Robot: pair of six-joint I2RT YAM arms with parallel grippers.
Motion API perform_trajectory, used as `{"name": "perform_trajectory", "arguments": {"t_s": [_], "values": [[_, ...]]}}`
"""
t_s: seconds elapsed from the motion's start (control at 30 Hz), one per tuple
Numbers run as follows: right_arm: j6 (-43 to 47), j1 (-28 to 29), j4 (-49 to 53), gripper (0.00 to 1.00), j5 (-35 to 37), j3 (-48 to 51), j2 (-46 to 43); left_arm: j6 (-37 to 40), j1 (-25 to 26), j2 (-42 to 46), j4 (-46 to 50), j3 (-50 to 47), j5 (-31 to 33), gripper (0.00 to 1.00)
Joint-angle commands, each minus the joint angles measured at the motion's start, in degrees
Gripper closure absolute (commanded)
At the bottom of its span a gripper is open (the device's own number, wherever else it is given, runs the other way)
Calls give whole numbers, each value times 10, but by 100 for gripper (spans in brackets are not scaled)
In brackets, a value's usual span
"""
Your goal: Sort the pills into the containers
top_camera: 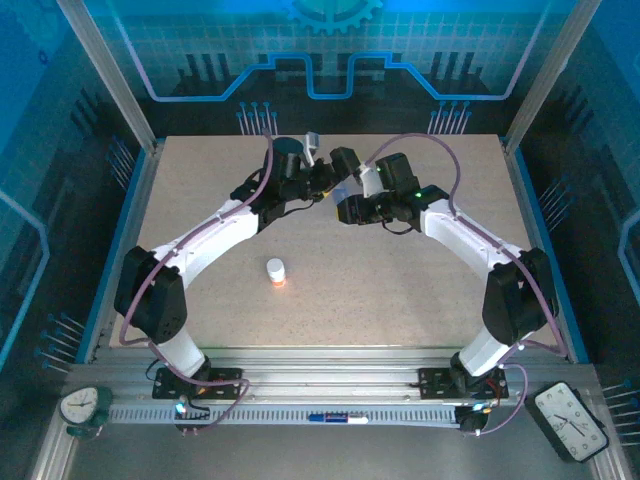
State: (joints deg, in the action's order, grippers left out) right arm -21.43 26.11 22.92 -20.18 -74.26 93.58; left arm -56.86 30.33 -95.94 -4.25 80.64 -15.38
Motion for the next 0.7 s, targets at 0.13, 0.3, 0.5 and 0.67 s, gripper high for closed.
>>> {"name": "perform_trajectory", "arguments": {"t_s": [0.13,0.3,0.5,0.67], "values": [[5,0,-10,72,-12,-6,13,-14,11,7,-32,24,-1,1],[17,-12,-13,72,-4,26,18,32,-1,35,37,20,59,1],[64,-13,14,71,24,33,50,55,-51,57,70,-21,69,1],[118,6,55,71,77,1,94,88,-80,66,93,-52,59,1]]}}
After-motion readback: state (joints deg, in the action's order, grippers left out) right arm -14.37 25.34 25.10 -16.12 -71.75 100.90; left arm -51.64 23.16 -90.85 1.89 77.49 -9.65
